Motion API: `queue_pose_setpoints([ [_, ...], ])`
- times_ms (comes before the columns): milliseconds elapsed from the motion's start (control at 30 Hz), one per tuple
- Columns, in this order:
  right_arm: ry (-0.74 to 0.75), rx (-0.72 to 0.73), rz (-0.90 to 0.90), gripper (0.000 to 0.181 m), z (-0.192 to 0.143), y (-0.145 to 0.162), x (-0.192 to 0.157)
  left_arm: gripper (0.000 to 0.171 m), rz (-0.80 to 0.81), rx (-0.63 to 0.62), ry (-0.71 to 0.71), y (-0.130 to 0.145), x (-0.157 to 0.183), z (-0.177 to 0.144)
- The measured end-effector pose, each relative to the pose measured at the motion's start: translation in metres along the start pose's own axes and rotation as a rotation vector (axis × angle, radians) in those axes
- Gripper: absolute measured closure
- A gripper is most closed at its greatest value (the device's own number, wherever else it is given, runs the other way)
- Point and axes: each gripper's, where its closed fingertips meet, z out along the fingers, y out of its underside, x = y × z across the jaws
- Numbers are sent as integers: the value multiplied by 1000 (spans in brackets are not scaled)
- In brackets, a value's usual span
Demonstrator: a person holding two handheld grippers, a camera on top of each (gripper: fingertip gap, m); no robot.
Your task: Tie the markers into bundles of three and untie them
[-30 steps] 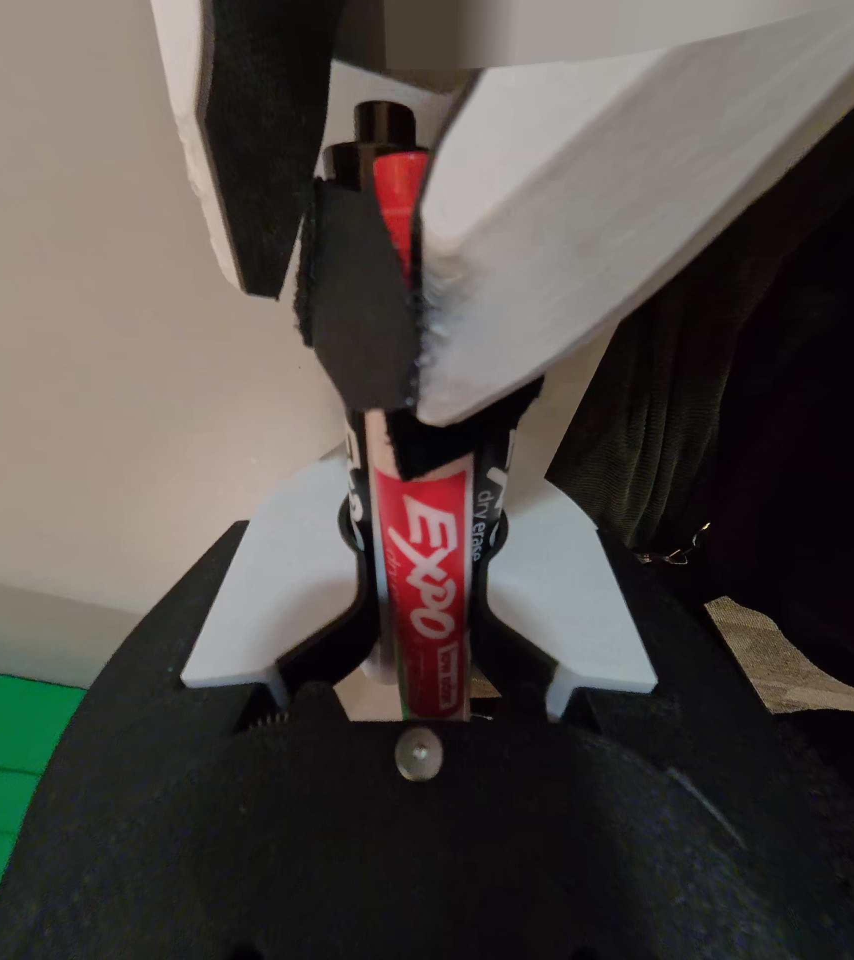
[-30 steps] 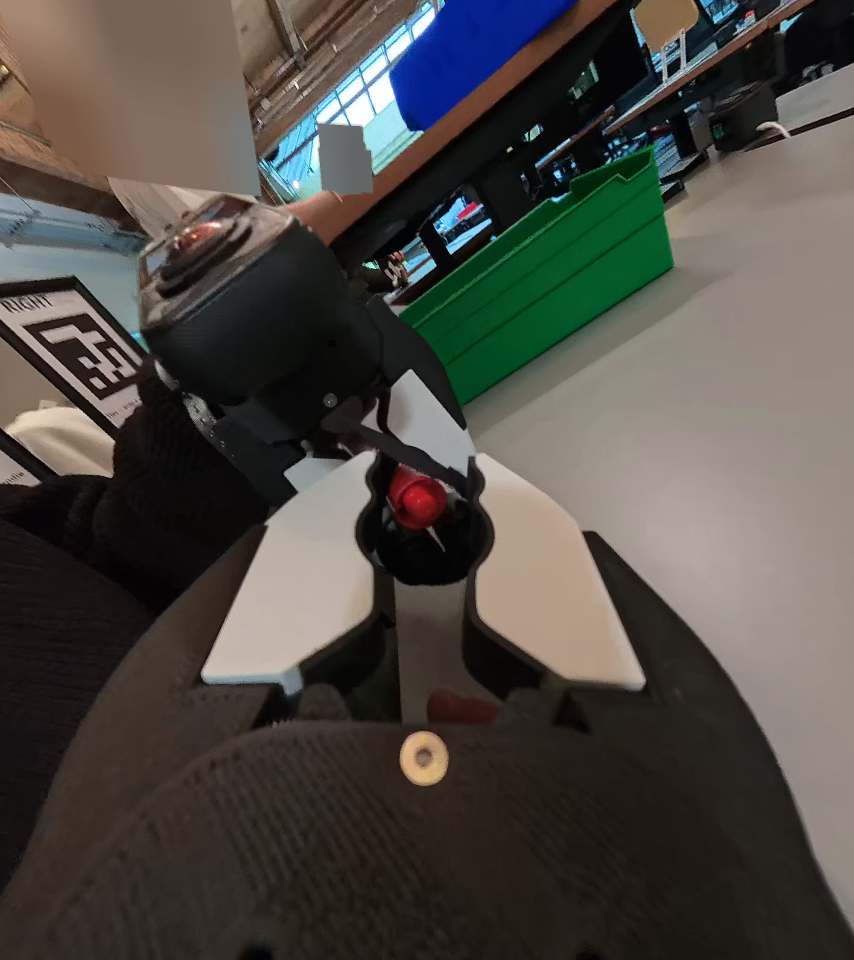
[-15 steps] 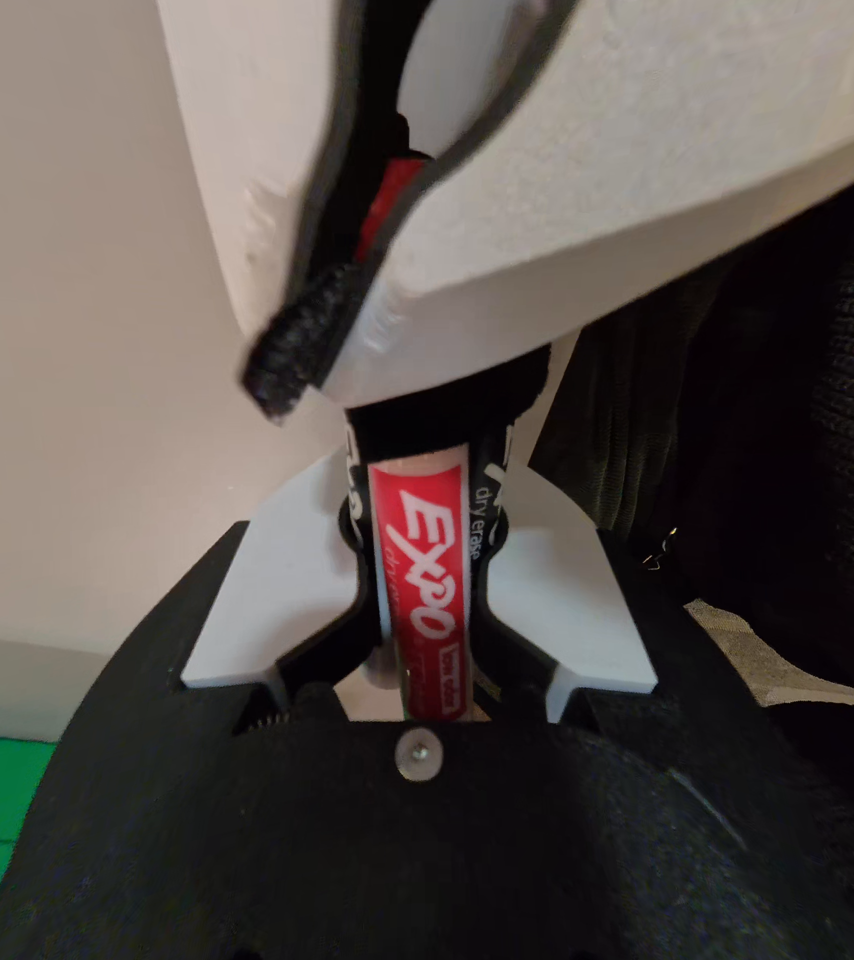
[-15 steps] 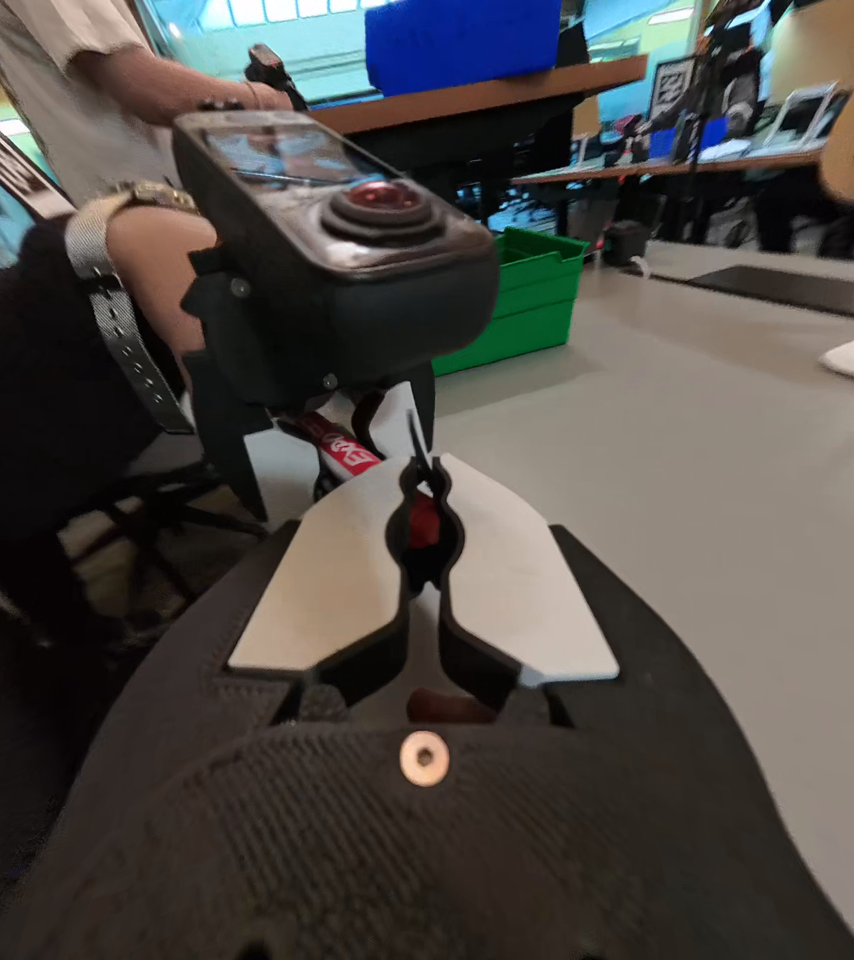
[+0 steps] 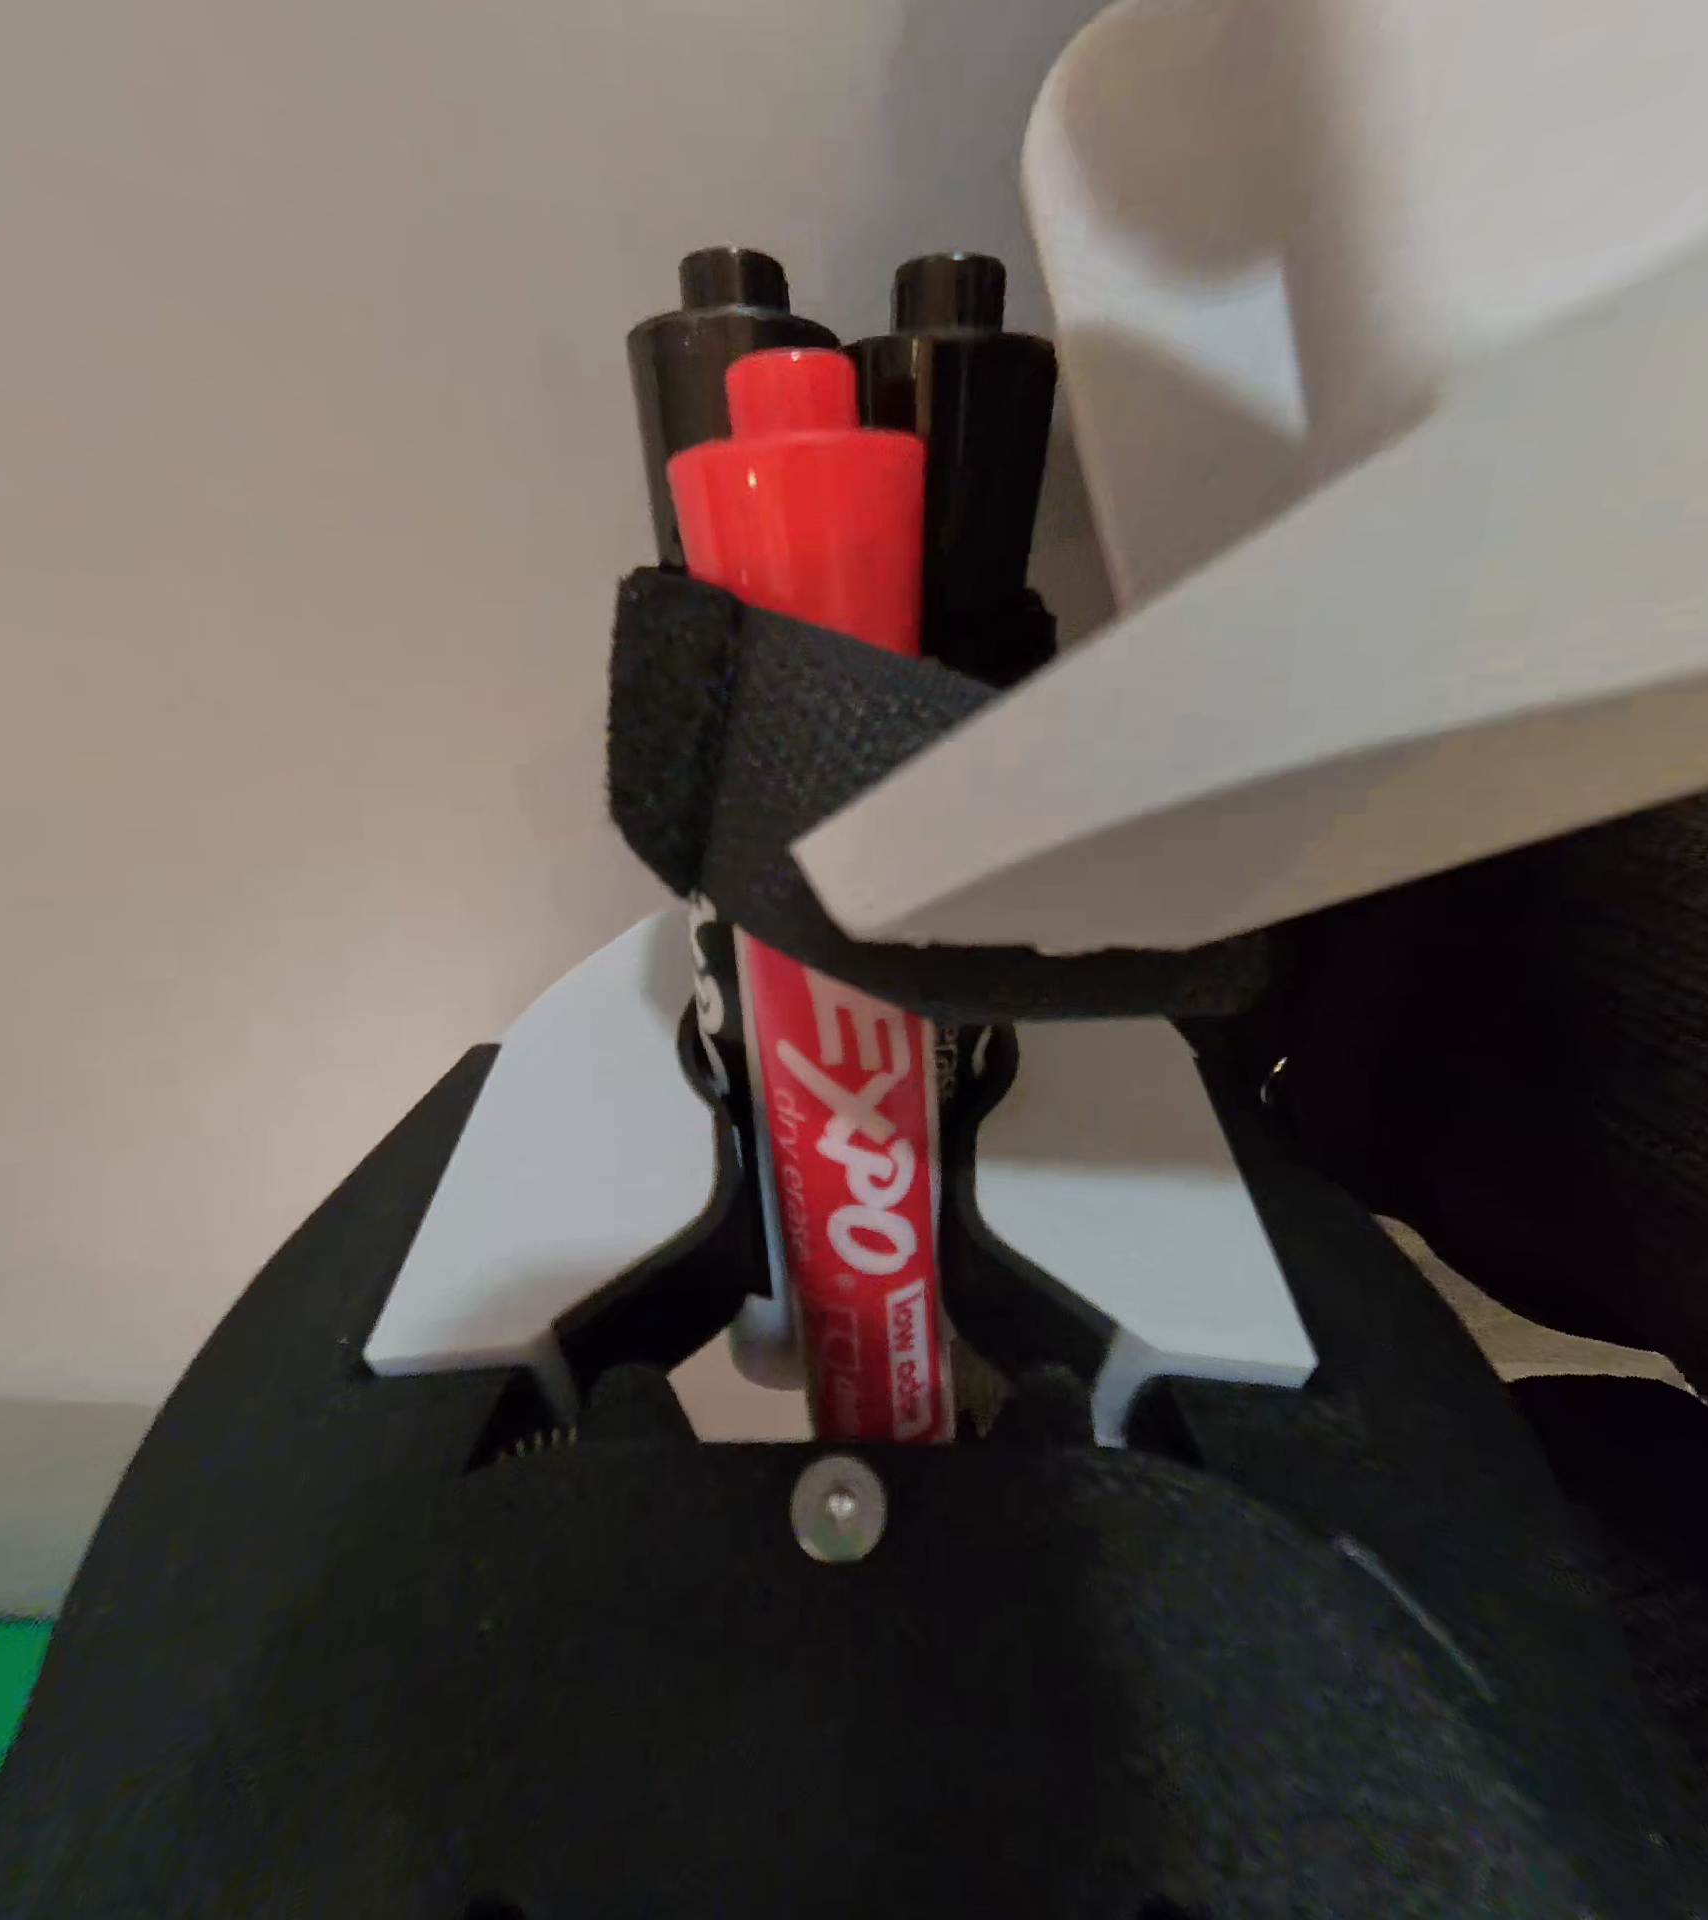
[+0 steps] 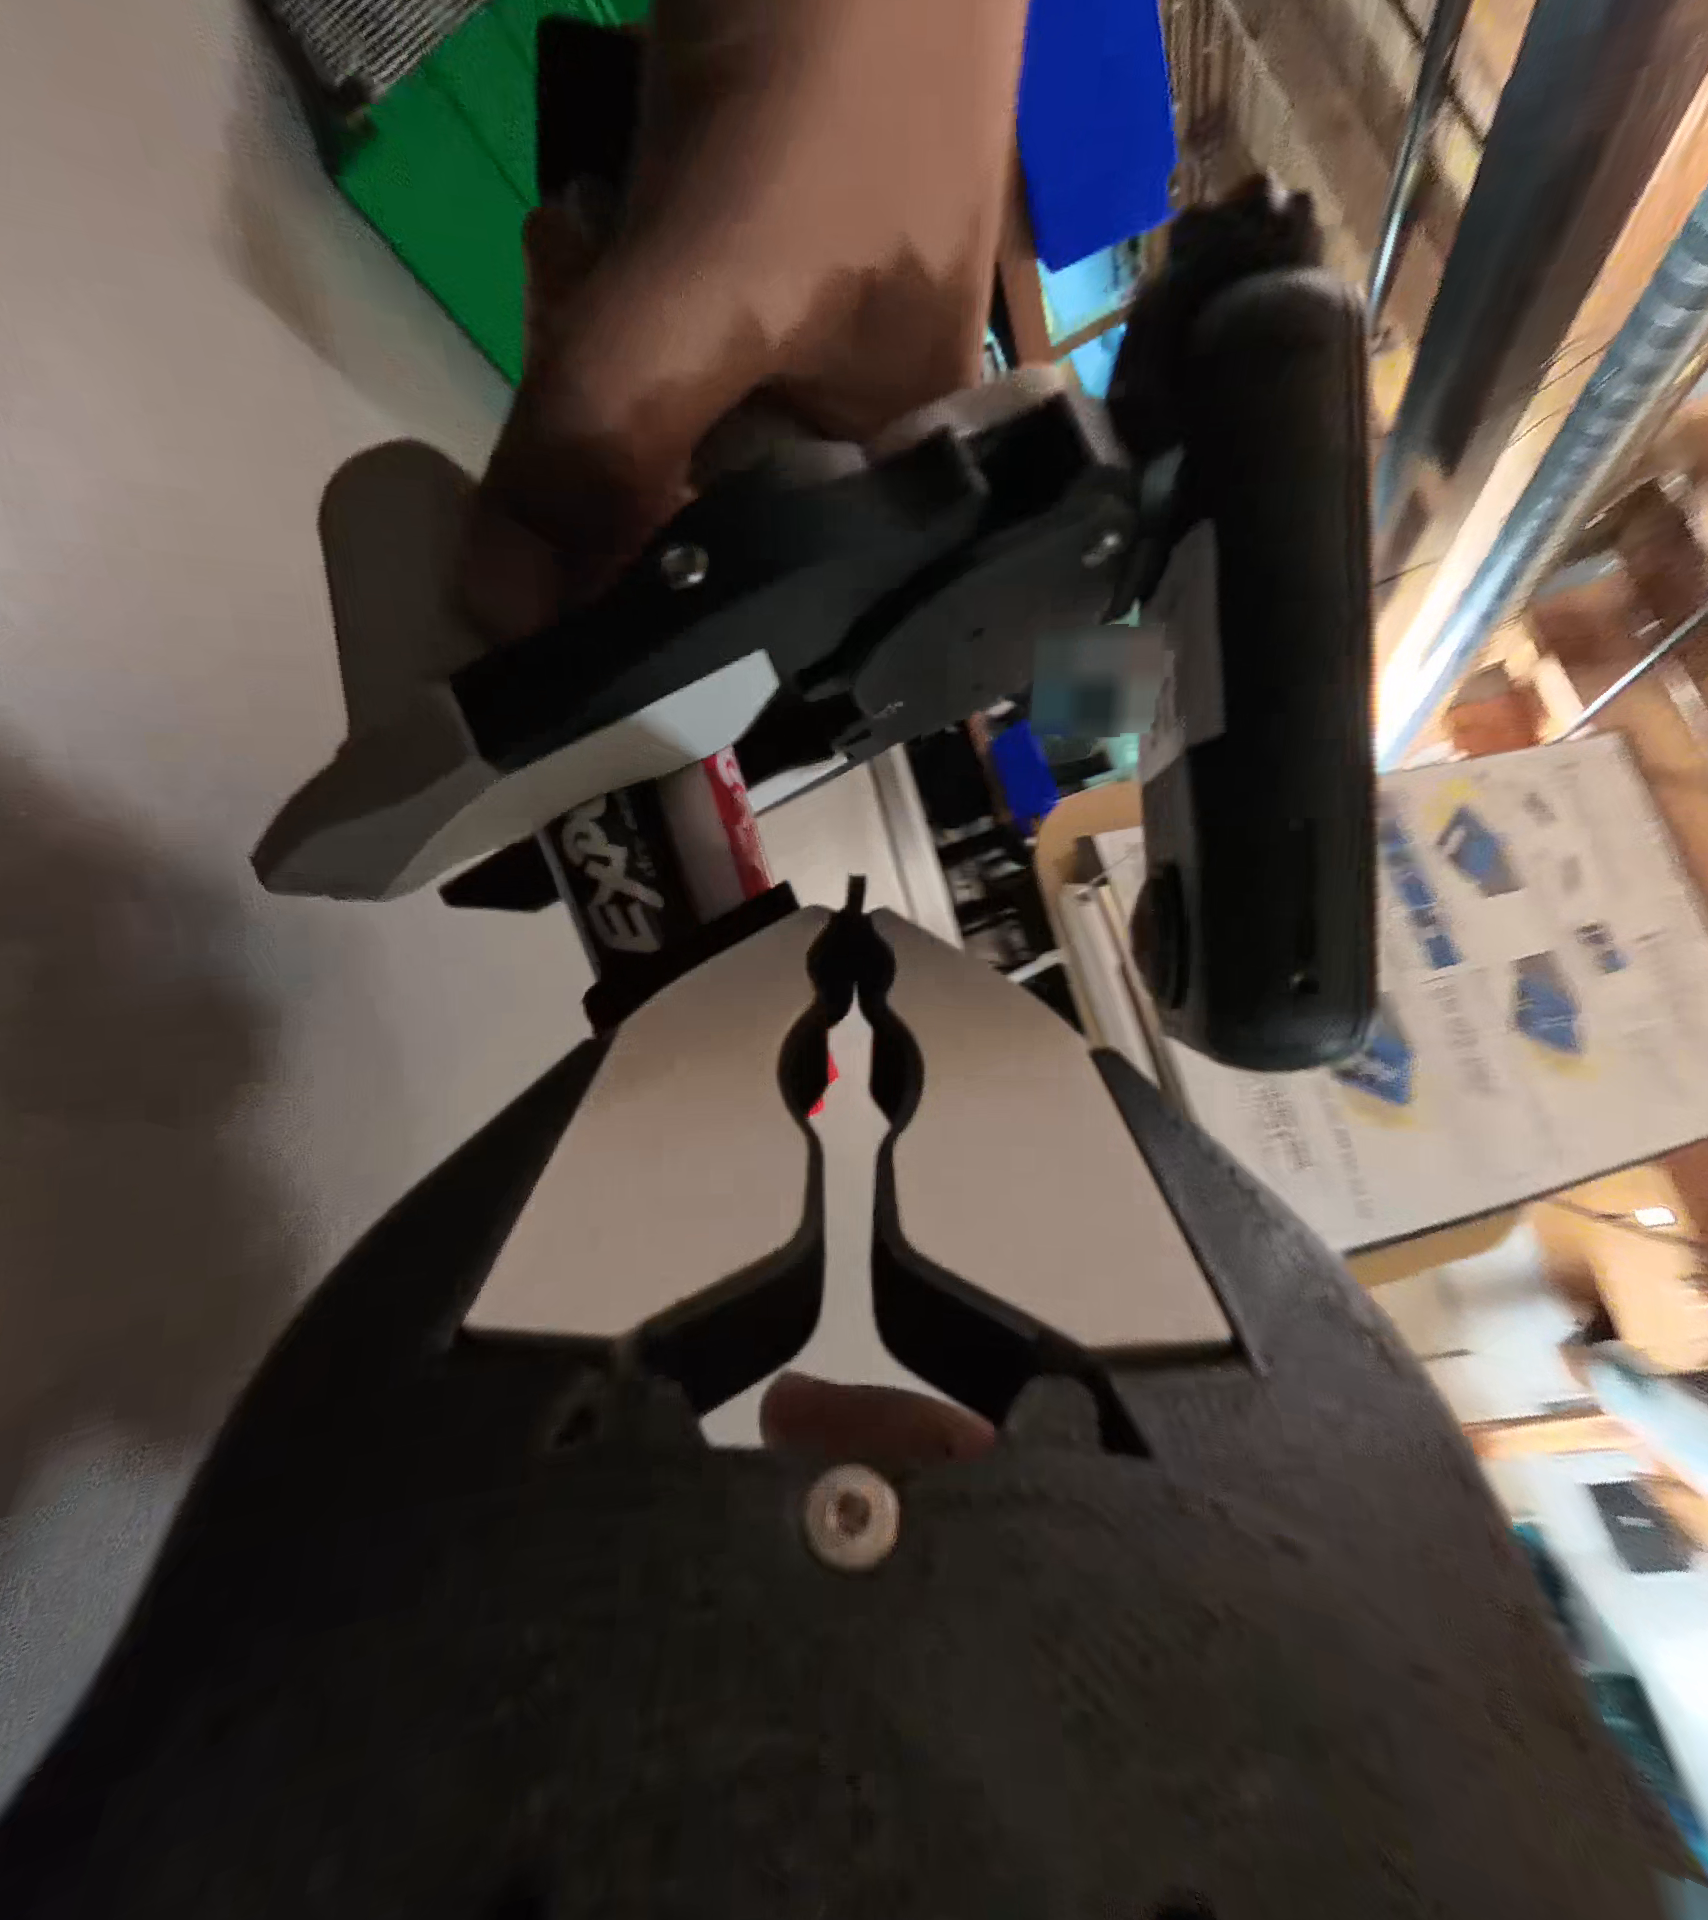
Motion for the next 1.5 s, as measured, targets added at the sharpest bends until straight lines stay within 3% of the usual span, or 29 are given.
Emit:
queue_pose_setpoints([
  [167, 74, 41, -244, 180, -3, -11, -5, 129, -12, 79, 87, -4, 4, -4],
  [533, 85, 61, -381, 180, -2, -14, -15, 129, -28, 94, 164, -2, 9, 1],
  [967, 44, 84, -348, 179, -5, -13, -20, 129, -31, 91, 187, -2, 11, 3],
  [1233, -67, 73, -133, 178, -6, -9, -25, 129, -36, 83, 202, 0, 12, 6],
  [1500, -134, 82, -47, 175, -9, -9, -28, 129, -37, 80, 208, 0, 12, 7],
])
